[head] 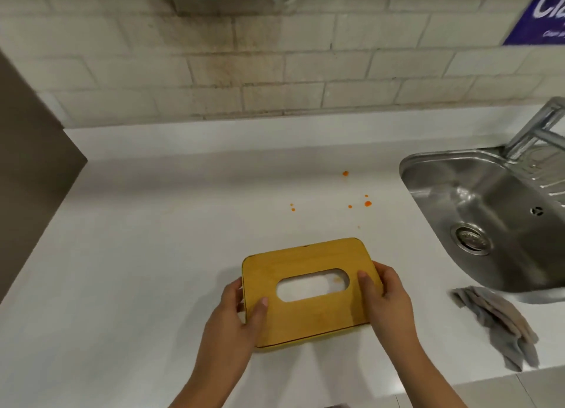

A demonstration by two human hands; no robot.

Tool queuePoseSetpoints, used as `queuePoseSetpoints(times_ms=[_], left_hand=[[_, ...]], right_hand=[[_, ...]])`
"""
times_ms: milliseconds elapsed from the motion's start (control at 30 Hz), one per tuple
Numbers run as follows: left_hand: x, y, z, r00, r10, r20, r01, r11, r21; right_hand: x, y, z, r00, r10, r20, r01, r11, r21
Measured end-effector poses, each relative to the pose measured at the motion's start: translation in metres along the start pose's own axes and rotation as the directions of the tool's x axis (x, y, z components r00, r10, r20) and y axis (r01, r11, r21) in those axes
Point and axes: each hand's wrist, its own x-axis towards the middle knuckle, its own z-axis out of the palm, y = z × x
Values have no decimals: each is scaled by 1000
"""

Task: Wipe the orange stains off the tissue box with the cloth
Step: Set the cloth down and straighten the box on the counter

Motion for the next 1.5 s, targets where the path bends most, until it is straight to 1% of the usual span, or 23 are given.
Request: queuePoseSetpoints(times_ms=[100, 233, 467, 533, 633, 800, 967, 1200, 1400, 1500], left_hand=[[12, 8, -5, 999, 30, -30, -29, 999, 37], [49, 25, -14, 991, 76, -114, -66, 993, 95], [132, 74, -25, 969, 164, -183, -152, 986, 74], [161, 88, -23, 966, 158, -206, -146, 987, 73], [204, 107, -19, 968, 96, -232, -87, 995, 49], [268, 130, -10, 981, 5, -192, -5, 1000, 0], [313, 128, 5, 983, -72, -170, 77, 997, 19], [337, 123, 26, 990, -69, -120, 75, 996, 46], [337, 124, 31, 992, -22, -125, 36, 993, 112], [333, 123, 30, 998, -43, -51, 50, 987, 150]], right_hand=[[4, -12, 11, 1000, -2, 31, 1, 1000, 14], [32, -38, 23, 996, -64, 69, 62, 997, 38], [123, -89, 44, 979, -166, 119, 166, 986, 7], [152, -103, 51, 976, -178, 125, 180, 984, -4], [194, -121, 62, 970, -201, 134, 207, 978, -32], [255, -133, 83, 978, -160, 131, 171, 983, -73], [291, -125, 103, 985, -79, 157, 100, 986, -133], [313, -102, 113, 989, 11, 150, 17, 983, -182], [313, -96, 114, 990, -54, 133, 84, 970, -228], [310, -93, 110, 985, -44, 165, 88, 959, -271]])
